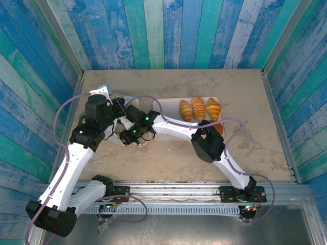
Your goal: Take the fake bread out of the paper bag
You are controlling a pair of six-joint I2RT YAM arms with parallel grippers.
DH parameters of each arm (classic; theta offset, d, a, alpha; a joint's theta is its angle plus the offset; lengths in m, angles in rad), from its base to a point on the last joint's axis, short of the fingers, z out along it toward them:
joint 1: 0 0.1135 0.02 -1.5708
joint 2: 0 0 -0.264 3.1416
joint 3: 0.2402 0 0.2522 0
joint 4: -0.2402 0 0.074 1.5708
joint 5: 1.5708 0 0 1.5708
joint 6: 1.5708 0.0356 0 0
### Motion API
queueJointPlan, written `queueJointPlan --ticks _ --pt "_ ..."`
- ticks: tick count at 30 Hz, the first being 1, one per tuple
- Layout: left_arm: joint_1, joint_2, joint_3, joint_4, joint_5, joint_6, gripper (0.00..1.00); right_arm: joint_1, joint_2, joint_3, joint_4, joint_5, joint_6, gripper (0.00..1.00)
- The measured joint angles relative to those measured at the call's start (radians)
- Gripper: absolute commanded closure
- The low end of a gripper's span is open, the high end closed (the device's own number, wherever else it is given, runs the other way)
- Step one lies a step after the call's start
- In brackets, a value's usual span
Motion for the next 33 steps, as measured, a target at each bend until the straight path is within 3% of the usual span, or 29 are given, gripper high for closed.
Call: queueJointPlan --ticks 8,12,28,33 --pt "0.0 -0.002 0.0 0.0 -0.023 -0.001 1.0 0.0 0.0 0.005 -0.013 0.0 0.024 0.71" --pt "0.0 -0.009 -0.008 0.0 -0.059 -0.013 1.0 0.0 -0.026 -0.04 -0.001 0.013 0.035 0.72" --pt "0.0 -0.022 -0.018 -0.022 -0.168 -0.023 1.0 0.0 -0.329 -0.351 0.05 0.143 0.047 0.73" --pt "0.0 -0.026 -0.018 -0.024 -0.179 -0.022 1.0 -0.001 -0.372 -0.41 0.047 0.193 0.043 0.66"
